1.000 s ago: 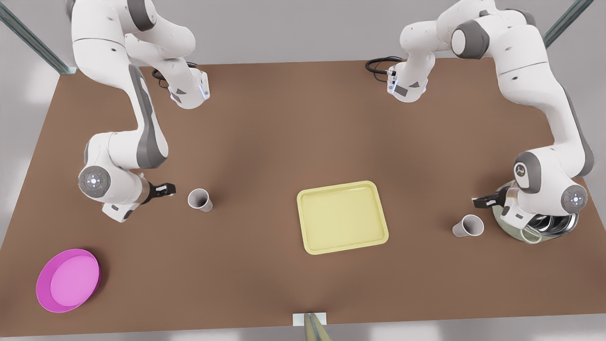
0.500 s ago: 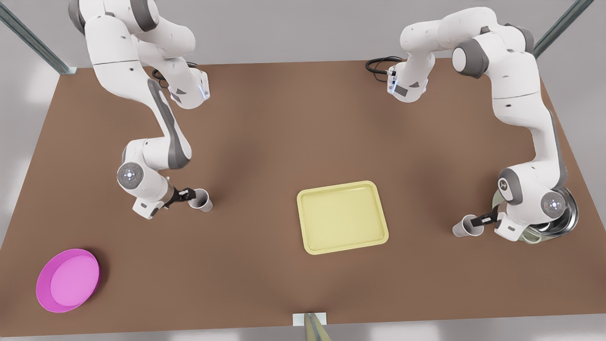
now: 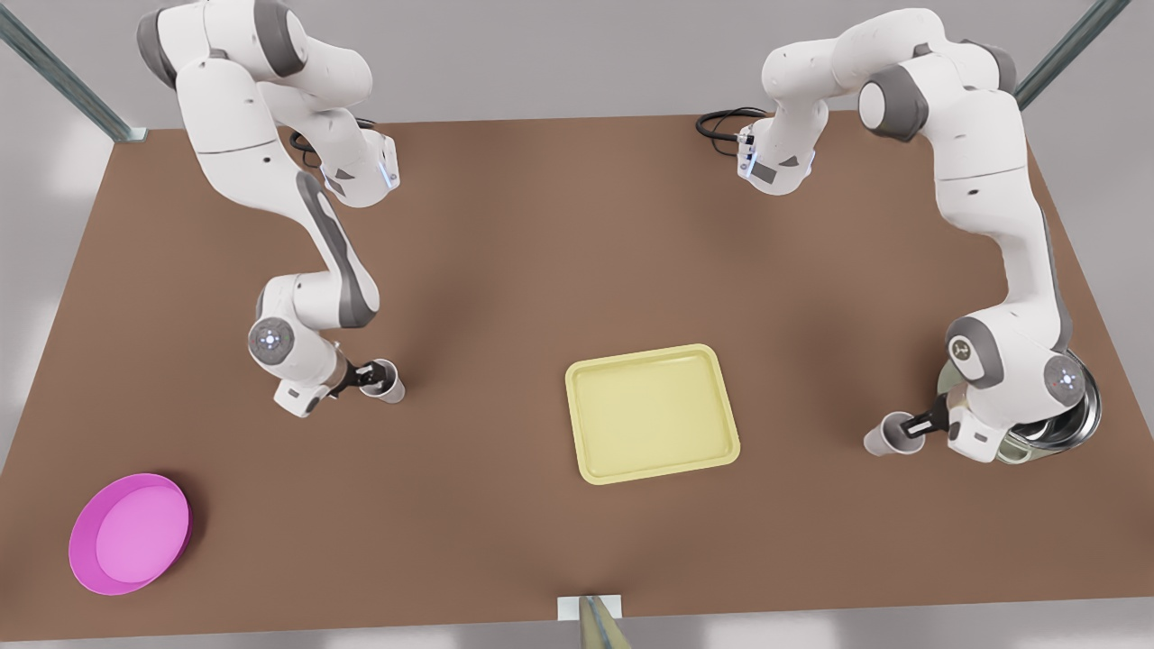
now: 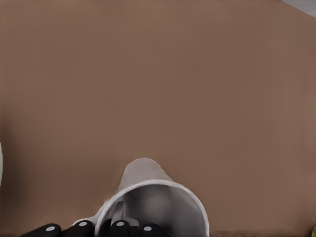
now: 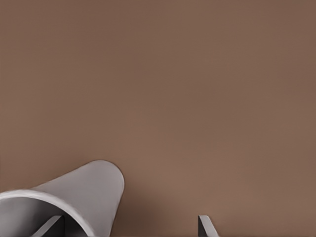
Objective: Use both arms to respectively pick up the white IKEA cups from the middle-left and middle-right positions, then place the white IKEA cups onto the middle-middle tray, ensuring that the cups remain upright and do not tip over
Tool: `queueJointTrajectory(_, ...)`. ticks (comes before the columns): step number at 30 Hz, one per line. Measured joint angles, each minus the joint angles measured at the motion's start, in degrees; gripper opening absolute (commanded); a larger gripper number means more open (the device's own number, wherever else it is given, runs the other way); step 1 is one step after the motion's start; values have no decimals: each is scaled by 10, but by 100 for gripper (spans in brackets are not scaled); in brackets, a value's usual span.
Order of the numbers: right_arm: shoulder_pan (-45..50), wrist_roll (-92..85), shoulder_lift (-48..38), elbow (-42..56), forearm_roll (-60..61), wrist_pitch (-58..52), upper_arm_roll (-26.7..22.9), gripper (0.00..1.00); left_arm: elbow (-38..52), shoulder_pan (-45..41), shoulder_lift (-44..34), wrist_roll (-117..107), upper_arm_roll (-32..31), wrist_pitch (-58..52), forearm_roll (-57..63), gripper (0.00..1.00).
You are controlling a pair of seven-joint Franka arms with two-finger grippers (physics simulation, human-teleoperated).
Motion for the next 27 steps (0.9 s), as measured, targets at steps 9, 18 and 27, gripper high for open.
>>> queueJointTrajectory(9, 15, -6, 14, 18, 6, 5, 0, 22, 25, -160, -5, -110, -156, -43, 86, 22)
queueJointTrajectory(18, 142, 3, 63, 200, 47, -13, -1, 21, 14, -172, 48, -231, -172, 31, 109, 23)
queueJointTrajectory(27, 310, 146, 257, 491, 54, -46, -6, 21, 13, -172, 52, -283, -172, 62, 91, 100)
